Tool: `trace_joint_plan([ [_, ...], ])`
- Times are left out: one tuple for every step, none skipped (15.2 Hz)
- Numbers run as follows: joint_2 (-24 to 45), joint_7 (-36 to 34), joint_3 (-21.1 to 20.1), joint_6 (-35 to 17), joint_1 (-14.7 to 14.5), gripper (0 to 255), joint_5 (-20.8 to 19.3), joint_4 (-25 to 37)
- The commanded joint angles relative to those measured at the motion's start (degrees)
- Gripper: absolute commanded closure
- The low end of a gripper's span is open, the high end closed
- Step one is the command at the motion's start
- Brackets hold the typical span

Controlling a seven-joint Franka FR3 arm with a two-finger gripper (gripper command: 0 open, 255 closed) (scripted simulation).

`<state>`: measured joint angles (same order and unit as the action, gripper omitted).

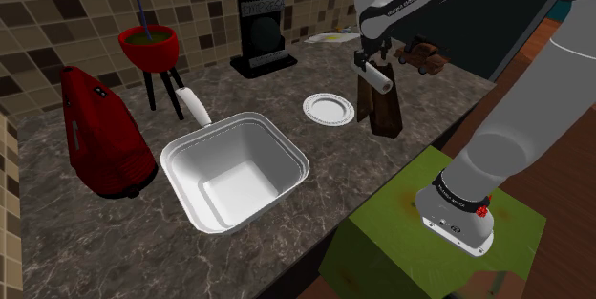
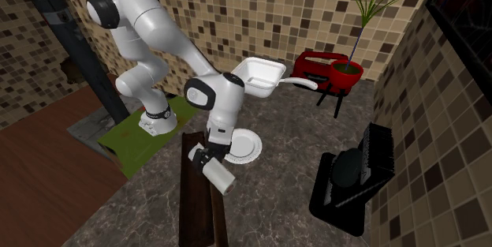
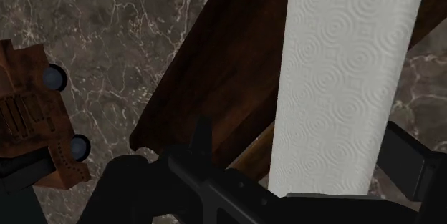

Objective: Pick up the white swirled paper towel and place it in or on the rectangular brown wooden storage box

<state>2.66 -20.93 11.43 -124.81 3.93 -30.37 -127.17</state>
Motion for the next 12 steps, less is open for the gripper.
trace_joint_plan([
  [-0.95, 0.79, 0.02, 6.65, -0.06, 0, 0.66, 0.14],
  [-1.63, 1.01, -0.38, 8.51, -0.49, 0, 1.16, 1.18],
  [-2.24, 1.21, -0.79, 10.36, -0.90, 0, 1.63, 2.30],
  [-2.66, 1.37, -1.11, 11.82, -1.22, 0, 2.00, 3.23],
  [-2.66, 1.37, -1.11, 11.82, -1.22, 0, 2.00, 3.23],
  [-2.66, 1.37, -1.11, 11.82, -1.22, 0, 2.00, 3.23],
  [-2.67, 1.37, -1.12, 11.82, -1.22, 0, 2.00, 3.23],
  [-2.66, 1.37, -1.12, 11.82, -1.22, 0, 2.00, 3.23],
  [-2.66, 1.37, -1.12, 11.82, -1.22, 0, 2.00, 3.23],
  [-2.66, 1.37, -1.12, 11.82, -1.22, 0, 2.00, 3.23],
  [-2.66, 1.37, -1.12, 11.82, -1.22, 0, 2.00, 3.23],
  [-2.66, 1.37, -1.12, 11.82, -1.22, 0, 2.00, 3.23],
])
